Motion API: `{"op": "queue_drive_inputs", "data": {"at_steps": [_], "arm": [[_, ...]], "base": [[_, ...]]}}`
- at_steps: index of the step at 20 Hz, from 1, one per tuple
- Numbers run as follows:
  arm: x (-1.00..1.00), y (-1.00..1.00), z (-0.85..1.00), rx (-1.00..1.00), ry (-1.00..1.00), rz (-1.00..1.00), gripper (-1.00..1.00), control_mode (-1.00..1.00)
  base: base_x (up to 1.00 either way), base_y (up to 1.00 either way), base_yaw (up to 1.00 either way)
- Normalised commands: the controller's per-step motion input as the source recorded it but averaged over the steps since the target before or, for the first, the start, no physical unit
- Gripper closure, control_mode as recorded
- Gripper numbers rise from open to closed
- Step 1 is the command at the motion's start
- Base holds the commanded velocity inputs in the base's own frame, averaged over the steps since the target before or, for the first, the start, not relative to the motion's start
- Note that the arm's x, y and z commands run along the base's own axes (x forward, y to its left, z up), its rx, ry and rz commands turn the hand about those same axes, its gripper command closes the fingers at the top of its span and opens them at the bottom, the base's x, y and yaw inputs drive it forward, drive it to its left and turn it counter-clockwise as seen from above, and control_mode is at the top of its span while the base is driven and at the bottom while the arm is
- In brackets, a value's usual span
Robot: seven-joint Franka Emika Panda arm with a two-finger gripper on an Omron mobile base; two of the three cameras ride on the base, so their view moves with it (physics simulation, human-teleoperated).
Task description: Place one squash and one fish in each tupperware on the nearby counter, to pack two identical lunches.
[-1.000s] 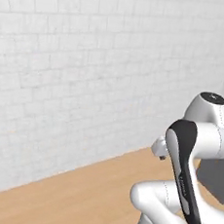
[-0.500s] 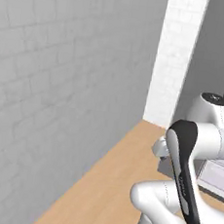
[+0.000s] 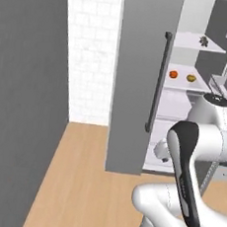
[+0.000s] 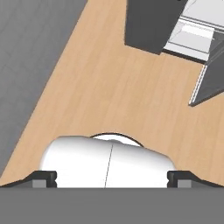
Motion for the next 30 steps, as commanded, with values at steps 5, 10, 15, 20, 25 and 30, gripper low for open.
{"op": "queue_drive_inputs", "data": {"at_steps": [5, 10, 15, 20, 25, 30], "arm": [[0.0, 0.0, 0.0, 0.0, 0.0, 0.0, -1.0, 1.0], [0.0, 0.0, 0.0, 0.0, 0.0, 0.0, -1.0, 1.0], [0.0, 0.0, 0.0, 0.0, 0.0, 0.0, -1.0, 1.0], [0.0, 0.0, 0.0, 0.0, 0.0, 0.0, -1.0, 1.0], [0.0, 0.0, 0.0, 0.0, 0.0, 0.0, -1.0, 1.0], [0.0, 0.0, 0.0, 0.0, 0.0, 0.0, -1.0, 1.0]], "base": [[0.73, -0.29, -0.22], [0.82, -0.58, -0.03], [0.7, -0.15, -0.26], [0.55, -0.37, -0.27], [0.05, -0.64, -0.04], [0.43, -0.15, -0.04]]}}
